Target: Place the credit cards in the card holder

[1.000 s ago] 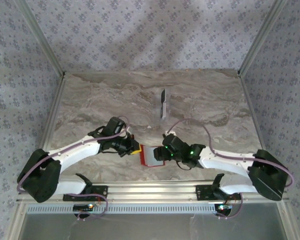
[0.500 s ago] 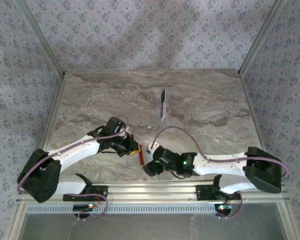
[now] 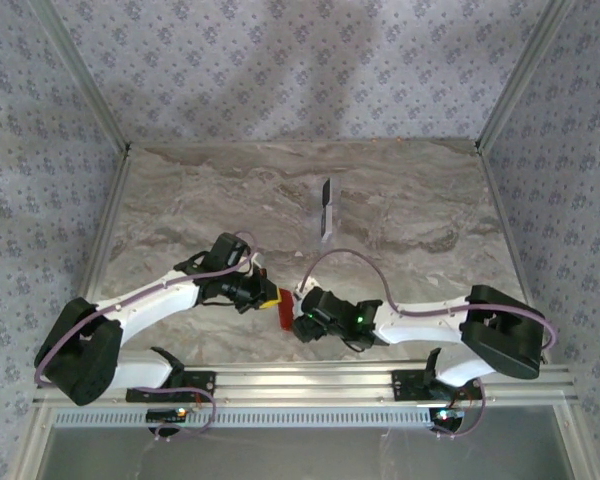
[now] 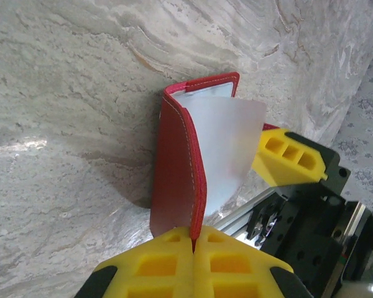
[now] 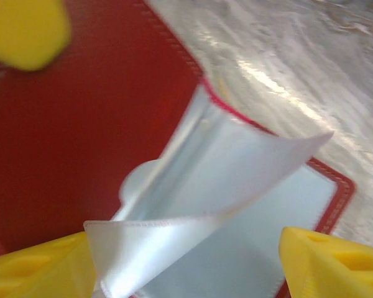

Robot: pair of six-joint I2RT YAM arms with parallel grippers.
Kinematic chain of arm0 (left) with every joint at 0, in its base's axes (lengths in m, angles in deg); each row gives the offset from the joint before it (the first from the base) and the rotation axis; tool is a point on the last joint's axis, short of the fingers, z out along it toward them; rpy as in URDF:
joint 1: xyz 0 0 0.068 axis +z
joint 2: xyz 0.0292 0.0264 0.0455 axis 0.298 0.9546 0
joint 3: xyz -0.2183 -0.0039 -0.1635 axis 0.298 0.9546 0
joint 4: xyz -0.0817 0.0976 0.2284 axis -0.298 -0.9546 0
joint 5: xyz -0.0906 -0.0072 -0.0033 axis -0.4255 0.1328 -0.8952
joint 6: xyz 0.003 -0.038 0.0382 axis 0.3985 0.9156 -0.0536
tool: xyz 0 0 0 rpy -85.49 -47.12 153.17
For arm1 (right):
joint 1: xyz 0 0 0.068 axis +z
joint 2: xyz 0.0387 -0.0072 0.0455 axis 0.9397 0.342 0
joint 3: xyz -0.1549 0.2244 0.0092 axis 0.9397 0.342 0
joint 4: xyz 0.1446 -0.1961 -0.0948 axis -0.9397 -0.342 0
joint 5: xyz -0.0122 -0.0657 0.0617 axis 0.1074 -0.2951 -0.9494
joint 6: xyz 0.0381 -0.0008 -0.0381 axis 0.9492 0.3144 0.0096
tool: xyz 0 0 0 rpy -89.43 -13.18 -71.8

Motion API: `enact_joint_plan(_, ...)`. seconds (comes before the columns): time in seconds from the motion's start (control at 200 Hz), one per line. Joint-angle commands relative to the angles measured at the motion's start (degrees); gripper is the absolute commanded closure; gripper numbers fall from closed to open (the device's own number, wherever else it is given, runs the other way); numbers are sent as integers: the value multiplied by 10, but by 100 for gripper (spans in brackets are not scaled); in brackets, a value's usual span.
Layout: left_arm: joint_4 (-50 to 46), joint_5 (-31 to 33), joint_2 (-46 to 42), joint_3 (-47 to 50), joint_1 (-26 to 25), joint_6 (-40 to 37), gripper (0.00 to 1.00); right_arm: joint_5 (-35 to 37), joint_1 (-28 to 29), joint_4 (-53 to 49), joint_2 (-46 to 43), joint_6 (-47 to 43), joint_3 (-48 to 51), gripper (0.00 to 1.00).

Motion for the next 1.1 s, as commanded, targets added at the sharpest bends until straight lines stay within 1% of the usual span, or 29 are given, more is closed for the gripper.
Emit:
enact_joint_plan(0.0, -1, -17, 2, -2, 5, -14, 100, 53, -8, -43, -6, 48, -9, 24)
enact_joint_plan(0.11, -5, -15, 2, -5, 5, -19, 100, 63, -9, -89, -43, 89, -4, 24)
enact_joint_plan(0.205, -31, 7, 6, -11, 7, -39, 99, 54, -19, -121, -83, 110, 6, 23)
enact_joint_plan(0.27, -26, 10, 14, -7, 12, -36, 92, 34, -39, -142, -101, 116, 8, 23)
enact_joint_plan(0.36, -22, 7, 21, -7, 18, -35, 80, -2, -72, -152, -126, 125, 8, 23)
enact_joint_plan(0.48, -64, 41, 22, -22, 23, -71, 71, -60, -117, -124, -144, 111, -6, 23)
enact_joint_plan(0.64, -106, 66, 29, -35, 41, -114, 68, -109, -169, -192, -121, 88, -71, 23)
enact_joint_plan(0.725, -125, 76, 36, -39, 48, -136, 67, -128, -201, -209, -114, 72, -98, 23)
enact_joint_plan(0.905, -133, 81, 45, -37, 50, -164, 65, -126, -258, -236, -119, 33, -149, 22)
enact_joint_plan(1.0, -132, 103, 39, -31, 50, -169, 64, -136, -297, -241, -92, 15, -187, 21)
enact_joint_plan(1.1, -127, 109, 36, -30, 50, -177, 63, -137, -336, -270, -35, -1, -247, 20)
